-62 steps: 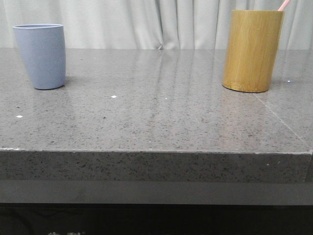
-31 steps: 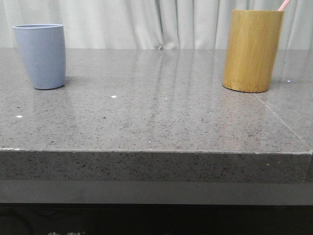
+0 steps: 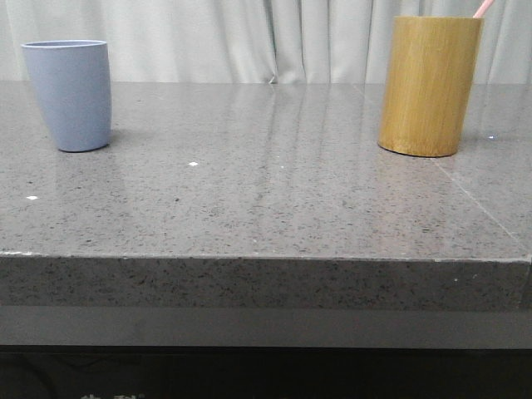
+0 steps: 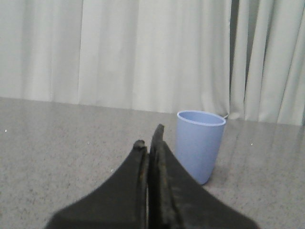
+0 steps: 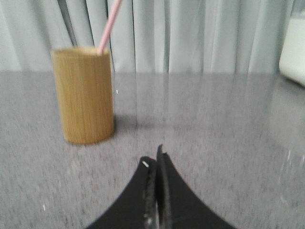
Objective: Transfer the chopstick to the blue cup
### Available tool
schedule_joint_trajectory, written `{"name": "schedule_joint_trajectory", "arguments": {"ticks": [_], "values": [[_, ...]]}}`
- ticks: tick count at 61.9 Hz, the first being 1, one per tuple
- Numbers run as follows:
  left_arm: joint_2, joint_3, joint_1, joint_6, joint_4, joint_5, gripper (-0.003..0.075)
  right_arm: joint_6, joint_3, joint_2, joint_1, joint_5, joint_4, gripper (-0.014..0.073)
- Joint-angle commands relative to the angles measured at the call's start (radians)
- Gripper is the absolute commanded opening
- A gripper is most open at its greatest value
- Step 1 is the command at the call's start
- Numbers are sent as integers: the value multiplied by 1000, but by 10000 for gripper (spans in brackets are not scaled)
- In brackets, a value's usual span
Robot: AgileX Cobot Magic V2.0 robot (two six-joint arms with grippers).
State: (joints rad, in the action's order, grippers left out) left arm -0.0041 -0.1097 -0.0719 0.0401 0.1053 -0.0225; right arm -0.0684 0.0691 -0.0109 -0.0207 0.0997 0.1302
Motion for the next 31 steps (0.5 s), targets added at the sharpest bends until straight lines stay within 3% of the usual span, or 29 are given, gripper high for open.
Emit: {"name": "schedule_joint_trajectory", "arguments": {"ticks": [1, 14, 31], "values": [[-19, -118, 2, -4, -2, 12, -19, -7, 110, -9, -6, -32, -1, -67], [45, -334, 2, 0, -2, -100, -19, -7, 346, 91, -6, 147, -2, -67], [336, -639, 2, 0, 1, -437, -19, -7, 618, 344, -6, 381, -10, -67]]}}
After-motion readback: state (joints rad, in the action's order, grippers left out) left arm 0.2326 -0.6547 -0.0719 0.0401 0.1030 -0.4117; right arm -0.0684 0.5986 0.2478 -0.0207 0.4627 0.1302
